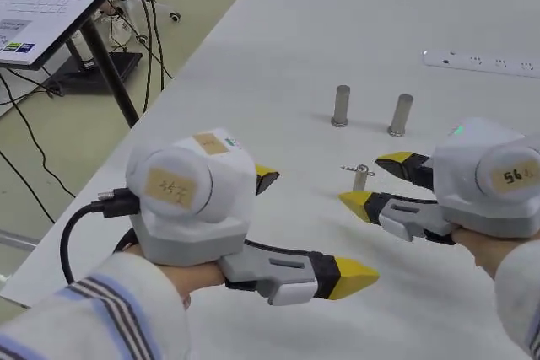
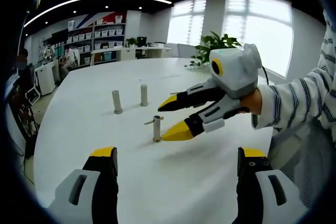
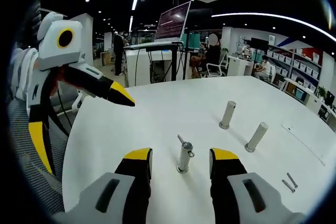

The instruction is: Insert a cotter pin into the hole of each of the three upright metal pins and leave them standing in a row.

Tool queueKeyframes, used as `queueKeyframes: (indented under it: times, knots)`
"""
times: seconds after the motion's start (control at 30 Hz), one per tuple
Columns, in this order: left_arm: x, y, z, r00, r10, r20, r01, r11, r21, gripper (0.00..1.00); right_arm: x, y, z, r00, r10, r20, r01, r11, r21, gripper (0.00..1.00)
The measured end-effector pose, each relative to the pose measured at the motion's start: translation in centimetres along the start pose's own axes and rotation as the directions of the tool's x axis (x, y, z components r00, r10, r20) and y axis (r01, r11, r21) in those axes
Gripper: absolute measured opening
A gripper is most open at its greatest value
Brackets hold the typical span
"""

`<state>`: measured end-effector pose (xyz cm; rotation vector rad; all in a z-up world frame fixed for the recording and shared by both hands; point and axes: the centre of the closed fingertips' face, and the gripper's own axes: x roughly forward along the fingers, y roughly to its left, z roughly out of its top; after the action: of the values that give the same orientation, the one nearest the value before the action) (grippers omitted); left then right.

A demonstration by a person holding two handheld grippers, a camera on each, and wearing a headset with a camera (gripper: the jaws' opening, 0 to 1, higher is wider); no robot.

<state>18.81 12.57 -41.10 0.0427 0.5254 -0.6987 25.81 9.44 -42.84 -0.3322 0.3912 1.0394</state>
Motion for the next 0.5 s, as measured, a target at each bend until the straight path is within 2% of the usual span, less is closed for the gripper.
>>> queueKeyframes:
  times: [0.13,0.17,0.23,0.3,0.5]
  knots:
    - [0.0,0.0,0.4,0.9999,-0.005,0.009,0.005,1.0,0.0,0.94,-2.1,0.0,1.2,0.9991,-0.001,0.042,0.001,1.0,0.008,0.51]
    - [0.0,0.0,0.5,0.9999,-0.006,0.011,0.006,1.0,0.003,0.94,-2.7,0.1,1.9,0.997,0.002,0.077,-0.005,0.999,0.041,0.54]
    - [0.0,0.0,0.7,0.9999,-0.006,0.012,0.006,1.0,0.005,0.94,-3.5,0.0,2.6,0.9939,-0.009,0.11,0.0,0.996,0.087,0.63]
    - [0.0,0.0,0.8,0.9999,-0.008,0.013,0.008,1.0,0.005,0.94,-4.4,-0.2,2.9,0.9927,-0.012,0.12,0.0,0.995,0.101,0.69]
    - [-0.1,-0.1,0.5,0.9999,-0.013,-0.002,0.013,1.0,0.013,0.94,-6.7,-0.6,3.0,0.9902,-0.041,0.134,0.019,0.987,0.157,0.77]
